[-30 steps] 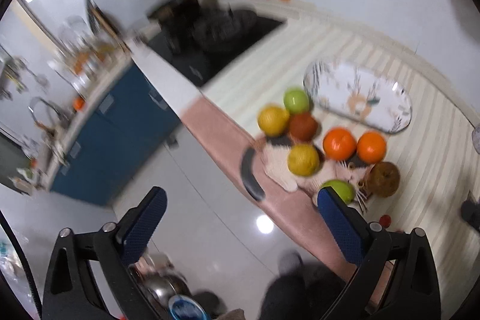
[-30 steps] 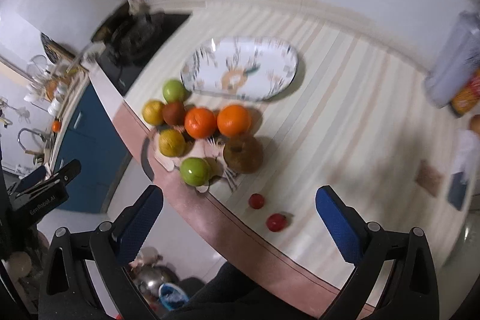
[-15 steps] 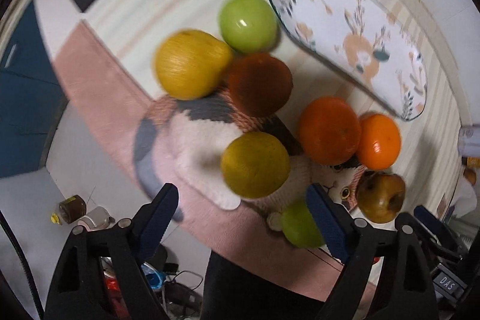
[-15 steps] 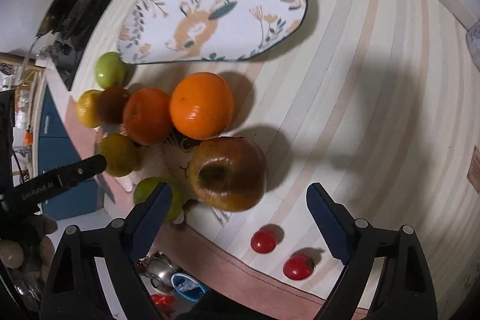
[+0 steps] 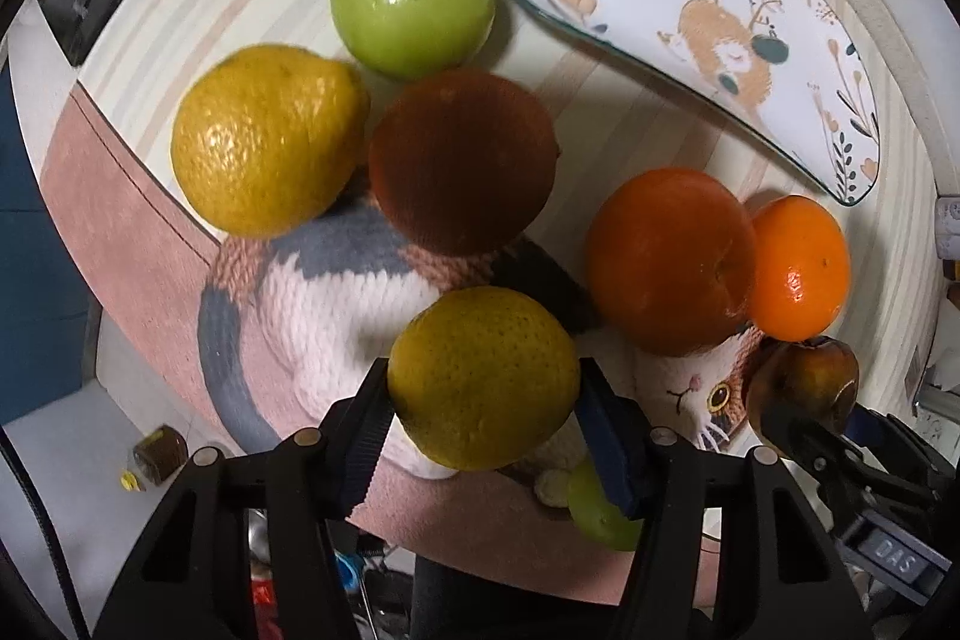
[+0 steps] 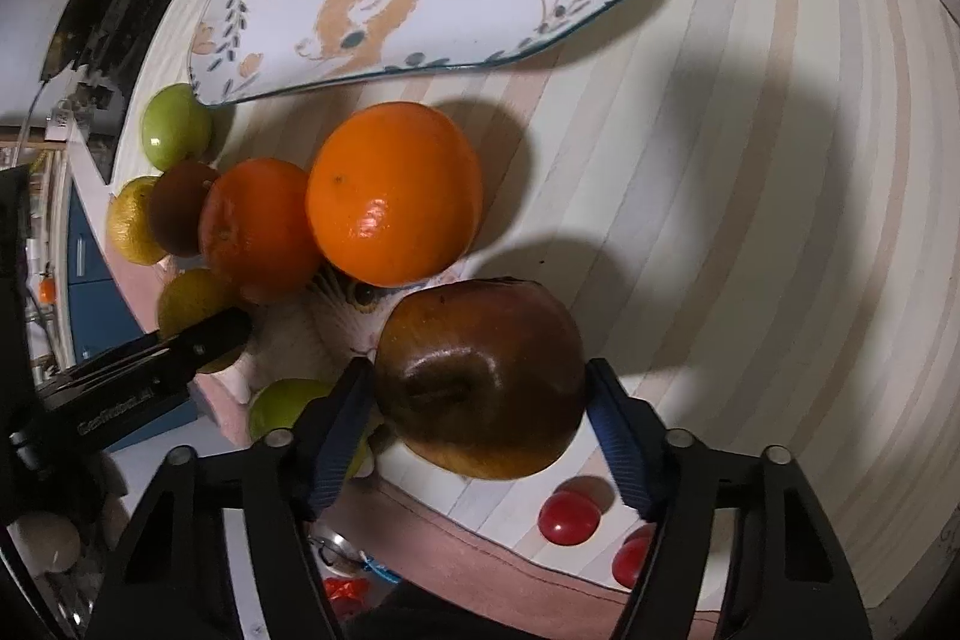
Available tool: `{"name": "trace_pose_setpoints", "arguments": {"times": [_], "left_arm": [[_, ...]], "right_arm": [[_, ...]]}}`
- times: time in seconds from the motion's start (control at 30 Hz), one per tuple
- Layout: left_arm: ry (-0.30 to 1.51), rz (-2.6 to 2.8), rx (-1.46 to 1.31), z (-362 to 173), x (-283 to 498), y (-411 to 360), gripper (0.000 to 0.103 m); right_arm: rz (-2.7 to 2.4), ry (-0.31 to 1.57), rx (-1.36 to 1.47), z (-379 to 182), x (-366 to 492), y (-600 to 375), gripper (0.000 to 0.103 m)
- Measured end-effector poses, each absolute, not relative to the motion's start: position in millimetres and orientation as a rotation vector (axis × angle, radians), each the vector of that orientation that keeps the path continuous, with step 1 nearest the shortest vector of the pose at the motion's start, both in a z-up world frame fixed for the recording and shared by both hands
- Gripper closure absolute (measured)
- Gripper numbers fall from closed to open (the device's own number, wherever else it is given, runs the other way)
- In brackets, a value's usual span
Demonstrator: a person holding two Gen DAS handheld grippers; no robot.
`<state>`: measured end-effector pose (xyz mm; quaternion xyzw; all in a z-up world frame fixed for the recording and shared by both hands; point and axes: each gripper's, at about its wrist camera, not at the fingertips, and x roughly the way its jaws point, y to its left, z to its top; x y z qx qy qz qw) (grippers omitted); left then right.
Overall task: Organize fruits
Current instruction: 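Carry both fruits onto the floral plate and open both tools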
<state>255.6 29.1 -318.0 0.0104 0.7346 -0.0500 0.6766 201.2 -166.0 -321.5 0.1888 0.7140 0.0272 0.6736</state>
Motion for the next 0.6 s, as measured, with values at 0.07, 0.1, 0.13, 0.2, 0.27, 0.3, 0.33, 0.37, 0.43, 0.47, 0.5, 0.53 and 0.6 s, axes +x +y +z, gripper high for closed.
{"name": "trace_pose_setpoints", "arguments": {"times": [0.07, 0.1, 0.13, 0.2, 0.27, 0.3, 0.33, 0.37, 0.43, 0.47, 0.5, 0.53, 0.6], "left_arm": [[1.642, -0.11, 0.031, -317.2, 252.9, 29.6, 0.046], [1.633, -0.108, 0.04, -315.6, 249.8, 27.8, 0.047], [1.63, -0.111, 0.048, -313.2, 249.4, 26.5, 0.047], [1.616, -0.125, 0.062, -307.9, 242.6, 20.7, 0.047], [1.596, -0.139, 0.08, -299.9, 234.2, 19.3, 0.047], [1.585, -0.149, 0.086, -292.9, 231.1, 16.2, 0.047], [1.578, -0.162, 0.08, -286.3, 230.1, 13.8, 0.047], [1.566, -0.184, 0.07, -277.6, 229.6, 11.3, 0.047], [1.53, -0.217, 0.049, -253.9, 230.9, 6.7, 0.047], [1.511, -0.235, 0.037, -241.5, 234.5, 3.6, 0.047], [1.495, -0.259, 0.024, -228.6, 241.6, 0.0, 0.047], [1.488, -0.274, 0.014, -219.6, 250.6, -2.8, 0.047], [1.486, -0.306, -0.004, -204.8, 283.1, -10.8, 0.047]], "right_arm": [[0.061, 1.596, 0.423, -321.7, 200.7, -164.1, 0.033], [0.062, 1.59, 0.422, -321.5, 199.6, -163.8, 0.033], [0.065, 1.586, 0.418, -321.1, 198.2, -163.6, 0.033], [0.055, 1.579, 0.389, -318.7, 193.9, -162.5, 0.033], [0.062, 1.571, 0.381, -313.6, 189.8, -163.0, 0.033], [0.068, 1.569, 0.389, -309.9, 188.5, -165.0, 0.033], [0.075, 1.565, 0.4, -304.2, 186.9, -167.1, 0.033], [0.089, 1.552, 0.414, -295.3, 186.3, -170.0, 0.033], [0.11, 1.521, 0.432, -278.9, 189.5, -174.2, 0.033], [0.121, 1.497, 0.435, -267.8, 194.5, -177.2, 0.033], [0.126, 1.479, 0.439, -259.9, 200.4, -180.3, 0.033], [0.131, 1.463, 0.445, -253.4, 208.8, -183.6, 0.033], [0.124, 1.438, 0.435, -246.6, 236.1, -189.4, 0.033]]}}
